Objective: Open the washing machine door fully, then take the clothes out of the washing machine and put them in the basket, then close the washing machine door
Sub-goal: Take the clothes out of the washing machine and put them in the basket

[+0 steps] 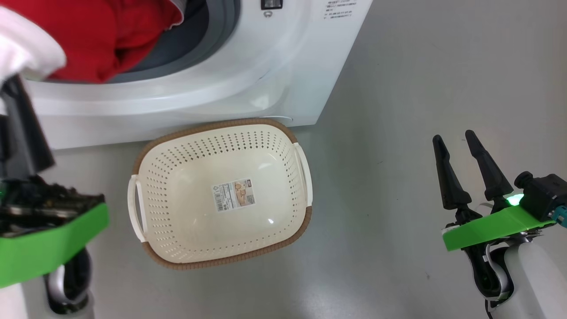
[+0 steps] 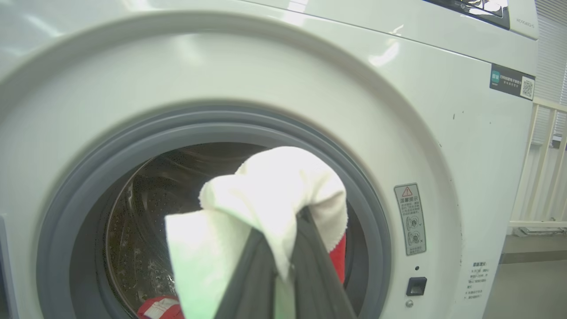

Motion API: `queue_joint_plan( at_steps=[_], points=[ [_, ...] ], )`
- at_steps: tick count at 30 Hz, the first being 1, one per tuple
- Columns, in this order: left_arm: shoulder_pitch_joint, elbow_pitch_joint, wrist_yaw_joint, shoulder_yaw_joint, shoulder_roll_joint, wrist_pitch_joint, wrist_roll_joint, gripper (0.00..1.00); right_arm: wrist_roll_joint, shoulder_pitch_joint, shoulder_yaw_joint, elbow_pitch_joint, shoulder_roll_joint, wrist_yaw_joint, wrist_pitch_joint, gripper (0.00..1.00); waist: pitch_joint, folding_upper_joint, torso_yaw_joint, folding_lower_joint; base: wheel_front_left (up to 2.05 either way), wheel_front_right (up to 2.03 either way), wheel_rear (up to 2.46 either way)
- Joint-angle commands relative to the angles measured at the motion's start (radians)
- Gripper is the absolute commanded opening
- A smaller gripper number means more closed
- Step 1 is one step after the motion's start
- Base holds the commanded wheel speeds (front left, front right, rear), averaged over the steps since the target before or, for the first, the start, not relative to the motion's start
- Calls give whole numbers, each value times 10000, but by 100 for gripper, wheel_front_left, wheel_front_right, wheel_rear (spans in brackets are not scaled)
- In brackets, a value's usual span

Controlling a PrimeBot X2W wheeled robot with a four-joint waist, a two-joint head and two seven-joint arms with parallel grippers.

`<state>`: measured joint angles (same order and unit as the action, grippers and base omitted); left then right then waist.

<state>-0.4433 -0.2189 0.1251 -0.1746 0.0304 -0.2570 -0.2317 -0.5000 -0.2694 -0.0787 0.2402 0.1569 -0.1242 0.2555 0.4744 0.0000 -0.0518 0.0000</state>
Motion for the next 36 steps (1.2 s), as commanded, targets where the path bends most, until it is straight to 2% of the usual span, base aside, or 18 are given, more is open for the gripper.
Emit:
queue_joint_plan(
  at_steps=[1,9,17,22,27,31,32,36],
  points=[
    [498,-169,28,-116,201,-47,-119,0,2,92,-183,-246,103,-65,63,100,56,0,2,0,0,0,0],
    [893,1610,29,543,200,-47,-251,0,2,-91,-243,-266,22,-65,63,100,304,0,-116,0,0,0,0],
    [463,3779,49,1008,199,-47,-222,2,-13,-279,-215,-320,-116,-65,63,100,770,0,-290,0,0,0,0],
    [19,4779,52,1133,199,-47,29,11,-26,-402,-208,-342,-206,-65,63,100,1039,0,-424,0,0,0,0],
    [-537,5903,54,1205,199,-47,349,26,-31,-527,-189,-381,-308,-65,63,100,1367,0,-568,0,0,0,0],
    [-996,6713,54,1258,229,-47,449,49,-31,-629,-157,-404,-359,-65,63,100,1597,0,-633,0,0,0,0],
    [-1112,6892,54,1248,247,-47,469,70,-30,-651,-153,-408,-370,-65,63,100,1654,0,-647,0,0,0,0],
    [-1569,7612,54,1301,288,-47,454,96,-24,-743,-139,-426,-402,-65,63,100,1826,0,-682,0,0,0,0]
  ],
)
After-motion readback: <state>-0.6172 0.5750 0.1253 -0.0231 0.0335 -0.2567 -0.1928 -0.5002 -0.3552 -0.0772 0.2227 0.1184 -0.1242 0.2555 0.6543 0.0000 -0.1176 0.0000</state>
